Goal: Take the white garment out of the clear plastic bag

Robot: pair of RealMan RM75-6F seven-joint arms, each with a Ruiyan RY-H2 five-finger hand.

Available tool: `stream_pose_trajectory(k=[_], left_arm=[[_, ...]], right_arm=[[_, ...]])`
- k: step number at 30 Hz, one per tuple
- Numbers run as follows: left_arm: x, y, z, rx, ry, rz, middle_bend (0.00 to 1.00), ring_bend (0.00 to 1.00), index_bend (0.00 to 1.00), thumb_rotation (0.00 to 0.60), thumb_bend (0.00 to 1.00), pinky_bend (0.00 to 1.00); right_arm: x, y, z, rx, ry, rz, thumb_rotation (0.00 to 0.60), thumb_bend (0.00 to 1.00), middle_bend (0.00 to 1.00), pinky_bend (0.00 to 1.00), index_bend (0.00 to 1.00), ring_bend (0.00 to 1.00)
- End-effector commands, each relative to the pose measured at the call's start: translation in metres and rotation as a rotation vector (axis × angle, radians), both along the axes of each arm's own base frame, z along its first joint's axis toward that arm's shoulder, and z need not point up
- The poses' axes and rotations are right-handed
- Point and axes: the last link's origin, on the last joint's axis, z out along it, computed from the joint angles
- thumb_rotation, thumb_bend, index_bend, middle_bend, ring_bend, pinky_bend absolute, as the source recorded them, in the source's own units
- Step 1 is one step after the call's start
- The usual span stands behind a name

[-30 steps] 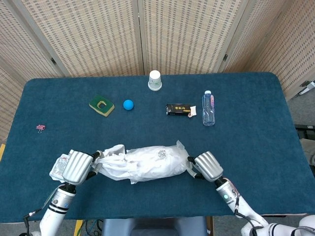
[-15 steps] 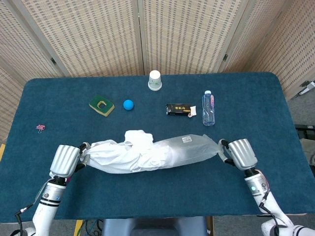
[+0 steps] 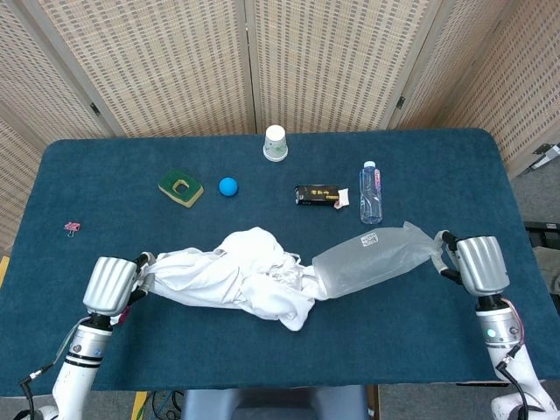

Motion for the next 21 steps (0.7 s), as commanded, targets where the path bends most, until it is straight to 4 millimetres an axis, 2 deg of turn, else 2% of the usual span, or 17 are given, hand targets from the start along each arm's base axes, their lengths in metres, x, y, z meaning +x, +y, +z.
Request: stream_pose_trajectory(k=[1,6,7,9,10,11,12,13,15,18,21], left_arm=[[-0.002,-0.001,0.002,0.004,-0.001,0.004,1.00,0.91,0.73,0.600,0.45,1.00],[-0.001,-0.003,0.004,0.004,-0.007,-0.002,1.00,0.91,0.72,0.600,0.45,1.00],[-0.002,-0.004,0.005,0.002,-0.004,-0.005,1.00,0.91,0.71,0.600,0.45,1.00],[-0.002,-0.006,0.006,-0.004,0.000,-0.014,1.00,0.91,0.65,0.600,0.45,1.00],[-0.002,-0.007,0.007,-0.010,0.001,-0.015,1.00,0.90,0.61,0.600,0.45,1.00],[0.000,-0.006,0.007,-0.016,-0.002,-0.022,1.00,0.90,0.56,0.600,0.45,1.00],[0.001,-0.006,0.008,-0.022,0.000,-0.019,1.00,0.90,0.46,0.600,0.43,1.00],[0.001,-0.006,0.009,-0.023,0.002,-0.017,1.00,0.89,0.39,0.600,0.40,1.00],[0.001,-0.007,0.013,-0.022,0.007,-0.020,1.00,0.88,0.28,0.600,0.28,1.00],[0.000,-0.008,0.018,-0.015,0.012,-0.024,0.99,0.88,0.20,0.600,0.17,1.00],[-0.001,-0.008,0.023,-0.015,0.021,-0.025,0.98,0.87,0.16,0.600,0.09,1.00]], right_arm=[[-0.001,0.002,0.009,-0.024,-0.010,-0.004,0.600,0.53,1.00,1.00,0.69,0.98],[0.000,0.003,0.008,-0.019,-0.016,-0.003,0.600,0.52,1.00,1.00,0.69,0.98],[0.000,0.002,0.006,-0.006,-0.012,-0.008,0.600,0.48,1.00,1.00,0.69,0.98],[0.000,0.002,0.001,0.018,-0.002,-0.018,0.600,0.31,1.00,1.00,0.57,0.97],[0.001,0.001,0.000,0.026,-0.002,-0.019,0.600,0.20,1.00,1.00,0.46,0.96],[0.002,0.001,-0.001,0.032,-0.002,-0.020,0.600,0.07,0.98,1.00,0.30,0.93],[0.004,0.000,-0.002,0.038,-0.005,-0.021,0.600,0.02,0.96,1.00,0.20,0.91],[0.006,-0.001,-0.002,0.039,-0.008,-0.021,0.600,0.00,0.94,1.00,0.10,0.88],[0.009,-0.003,0.000,0.037,-0.017,-0.021,0.600,0.00,0.88,0.99,0.02,0.83],[0.013,-0.004,0.006,0.026,-0.025,-0.019,0.600,0.00,0.79,0.92,0.00,0.73],[0.015,-0.005,0.012,0.023,-0.030,-0.024,0.600,0.00,0.67,0.83,0.00,0.62]])
